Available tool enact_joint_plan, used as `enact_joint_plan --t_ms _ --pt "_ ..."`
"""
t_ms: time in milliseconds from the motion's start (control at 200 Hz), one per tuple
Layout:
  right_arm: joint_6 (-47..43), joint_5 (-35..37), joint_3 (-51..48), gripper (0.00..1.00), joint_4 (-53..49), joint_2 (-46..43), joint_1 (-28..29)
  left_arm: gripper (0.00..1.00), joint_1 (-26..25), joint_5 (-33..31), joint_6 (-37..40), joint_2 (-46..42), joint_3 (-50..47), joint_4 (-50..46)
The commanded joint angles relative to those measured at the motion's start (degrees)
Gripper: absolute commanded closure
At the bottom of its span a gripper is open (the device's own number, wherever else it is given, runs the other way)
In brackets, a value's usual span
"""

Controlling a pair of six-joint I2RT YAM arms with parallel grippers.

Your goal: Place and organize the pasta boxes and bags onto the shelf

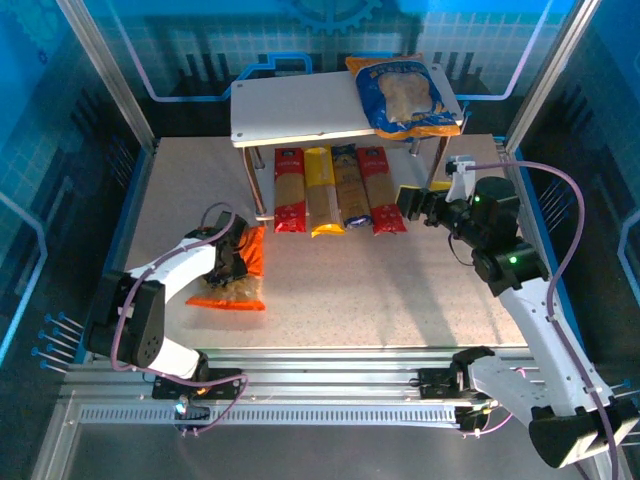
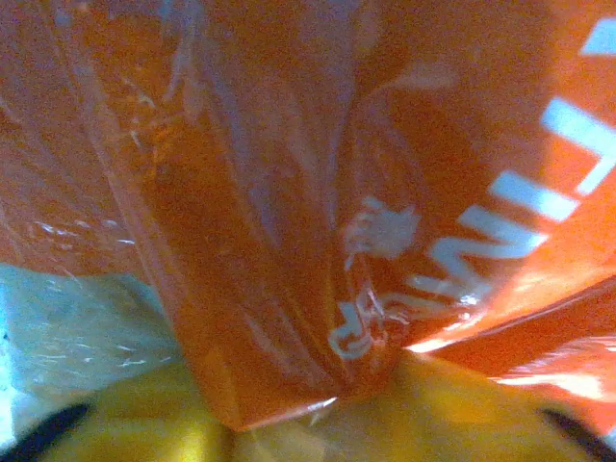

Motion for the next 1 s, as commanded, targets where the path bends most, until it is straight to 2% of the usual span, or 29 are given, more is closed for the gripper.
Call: enact_joint_plan --t_ms 0,155,240,430,720,996 --pt "1.17 -1.83 -1.01 0.13 2.15 -0.89 -0.86 0.82 1.00 8.40 1.89 1.08 -2.97 2.90" --pt "1.78 -1.83 -1.28 0.13 2.45 -1.24 -1.04 0.86 1.09 9.88 2.95 -2.14 -3.80 3.03" --pt "1.98 -1.53 -1.27 0.13 2.54 -1.42 -1.07 1.00 1.09 10.53 4.33 -6.68 -4.16 2.33" --pt "2.33 -1.39 -1.23 0.13 2.73 -1.25 -1.21 1.00 1.25 8.47 7.56 -21.82 -1.90 -2.04" --pt "0.99 0.80 -0.98 0.13 0.65 -1.76 -1.38 1.00 2.41 8.93 10.06 -32.45 10.60 -12.42" --pt "-0.45 2.91 -0.03 0.13 -1.49 -1.59 -1.47 1.00 2.36 9.70 14.51 -34.62 30.82 -17.73"
